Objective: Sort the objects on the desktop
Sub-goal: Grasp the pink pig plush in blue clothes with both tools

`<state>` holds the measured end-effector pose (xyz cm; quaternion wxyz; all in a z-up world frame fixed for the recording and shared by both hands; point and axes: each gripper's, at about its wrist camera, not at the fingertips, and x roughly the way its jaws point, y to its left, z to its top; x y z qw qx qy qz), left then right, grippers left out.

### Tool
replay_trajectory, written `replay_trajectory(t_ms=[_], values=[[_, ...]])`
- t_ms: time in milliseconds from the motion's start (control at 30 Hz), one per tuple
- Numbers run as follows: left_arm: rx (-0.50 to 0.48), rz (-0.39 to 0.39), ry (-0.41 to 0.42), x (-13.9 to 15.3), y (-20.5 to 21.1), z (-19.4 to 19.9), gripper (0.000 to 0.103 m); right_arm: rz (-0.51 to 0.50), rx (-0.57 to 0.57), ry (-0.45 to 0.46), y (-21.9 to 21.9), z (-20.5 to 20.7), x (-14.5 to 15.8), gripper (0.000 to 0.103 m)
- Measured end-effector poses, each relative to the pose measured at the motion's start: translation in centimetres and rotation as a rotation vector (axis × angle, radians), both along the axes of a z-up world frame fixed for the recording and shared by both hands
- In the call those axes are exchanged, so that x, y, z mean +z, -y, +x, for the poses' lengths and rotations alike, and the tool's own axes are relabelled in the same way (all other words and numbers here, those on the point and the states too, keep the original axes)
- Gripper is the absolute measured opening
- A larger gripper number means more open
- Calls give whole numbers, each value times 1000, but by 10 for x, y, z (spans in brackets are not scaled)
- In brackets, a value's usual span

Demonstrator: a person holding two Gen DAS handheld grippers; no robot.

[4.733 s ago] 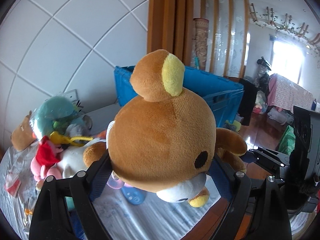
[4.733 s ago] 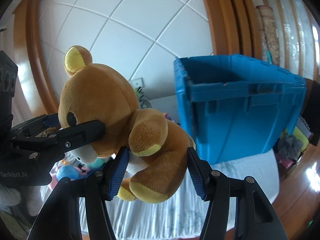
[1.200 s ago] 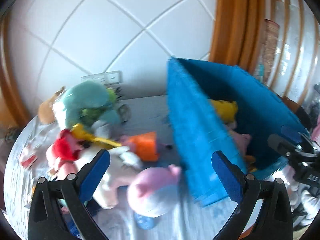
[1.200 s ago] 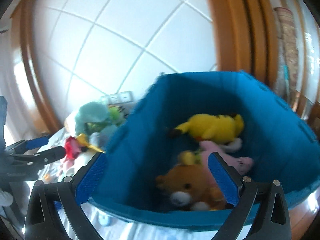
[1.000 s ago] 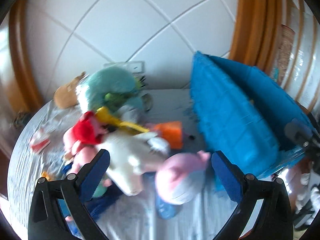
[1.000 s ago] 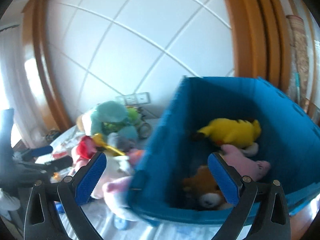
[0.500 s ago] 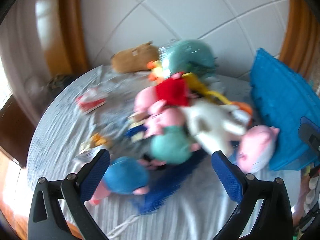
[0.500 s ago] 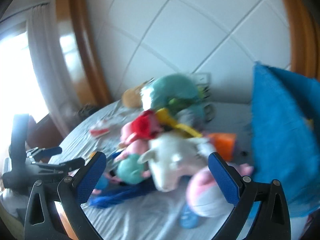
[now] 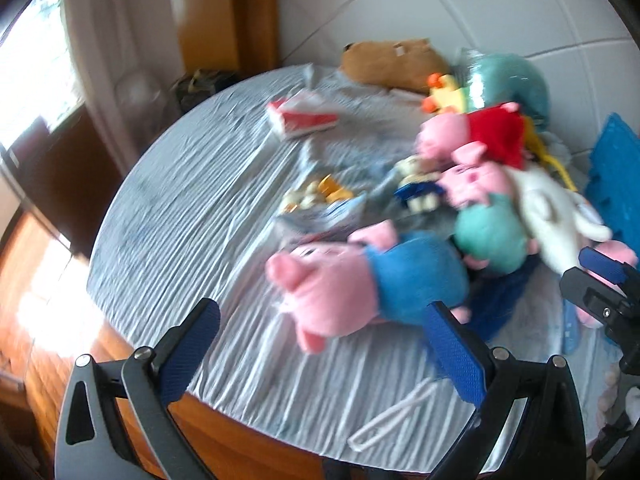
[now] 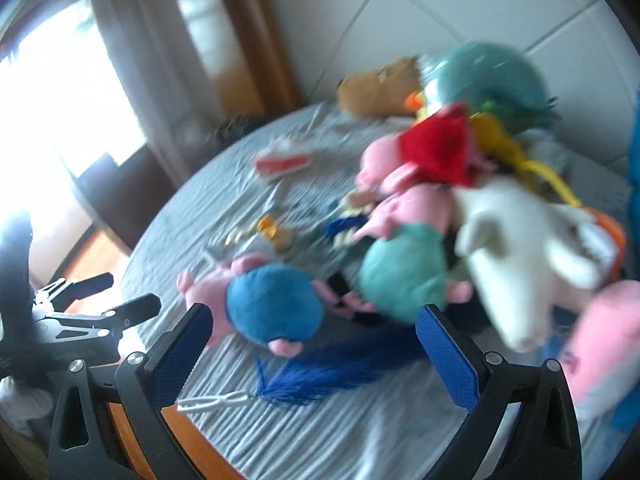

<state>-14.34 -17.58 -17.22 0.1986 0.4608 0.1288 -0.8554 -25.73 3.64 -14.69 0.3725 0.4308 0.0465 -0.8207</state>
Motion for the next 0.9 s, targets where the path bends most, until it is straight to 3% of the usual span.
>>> replay_trajectory(t_ms=[200, 400, 900], values=[[38, 40, 33, -33, 11, -6, 103, 54, 77, 82, 30, -13, -38, 103], [29, 1, 54, -57, 8, -19, 103, 81, 121, 158, 49, -24, -71, 103], [9, 53, 54, -82, 24, -45, 103, 71, 103, 302, 76, -52, -104, 103]])
